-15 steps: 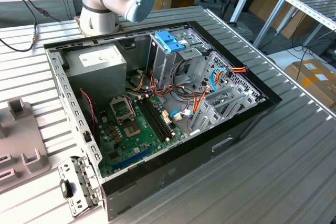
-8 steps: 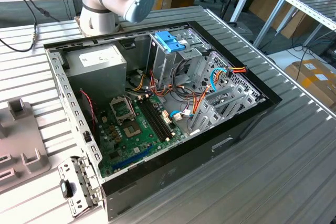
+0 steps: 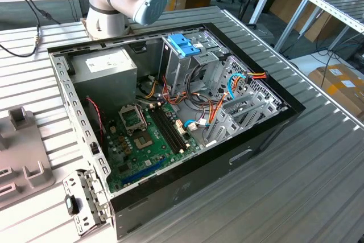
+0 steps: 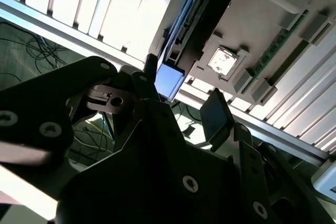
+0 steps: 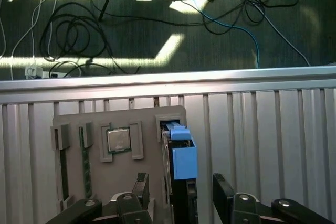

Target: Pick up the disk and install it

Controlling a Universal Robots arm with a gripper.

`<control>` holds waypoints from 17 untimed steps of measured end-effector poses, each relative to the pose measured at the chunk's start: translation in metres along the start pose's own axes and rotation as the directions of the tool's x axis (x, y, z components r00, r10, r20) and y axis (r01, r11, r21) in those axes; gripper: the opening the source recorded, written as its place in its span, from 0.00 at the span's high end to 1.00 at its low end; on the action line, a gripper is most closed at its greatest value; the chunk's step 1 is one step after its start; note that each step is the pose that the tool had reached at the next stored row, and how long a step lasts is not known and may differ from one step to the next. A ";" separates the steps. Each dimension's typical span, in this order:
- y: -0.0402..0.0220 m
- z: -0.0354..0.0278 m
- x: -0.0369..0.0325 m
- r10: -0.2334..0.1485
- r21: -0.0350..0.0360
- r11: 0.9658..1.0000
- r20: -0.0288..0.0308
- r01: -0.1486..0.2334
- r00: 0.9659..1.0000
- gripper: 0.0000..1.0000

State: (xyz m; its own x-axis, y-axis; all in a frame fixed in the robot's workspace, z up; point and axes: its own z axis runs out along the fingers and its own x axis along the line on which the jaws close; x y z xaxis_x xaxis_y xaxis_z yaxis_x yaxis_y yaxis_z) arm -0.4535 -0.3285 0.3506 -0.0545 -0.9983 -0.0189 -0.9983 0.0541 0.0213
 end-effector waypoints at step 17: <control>0.0052 0.0159 0.0006 -0.001 0.000 1.000 0.001 0.001 1.000 0.40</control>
State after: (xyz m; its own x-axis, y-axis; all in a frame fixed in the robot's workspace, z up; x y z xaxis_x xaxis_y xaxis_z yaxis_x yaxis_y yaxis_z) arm -0.4590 -0.3285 0.3348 -0.0534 -0.9984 -0.0201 -0.9984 0.0530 0.0213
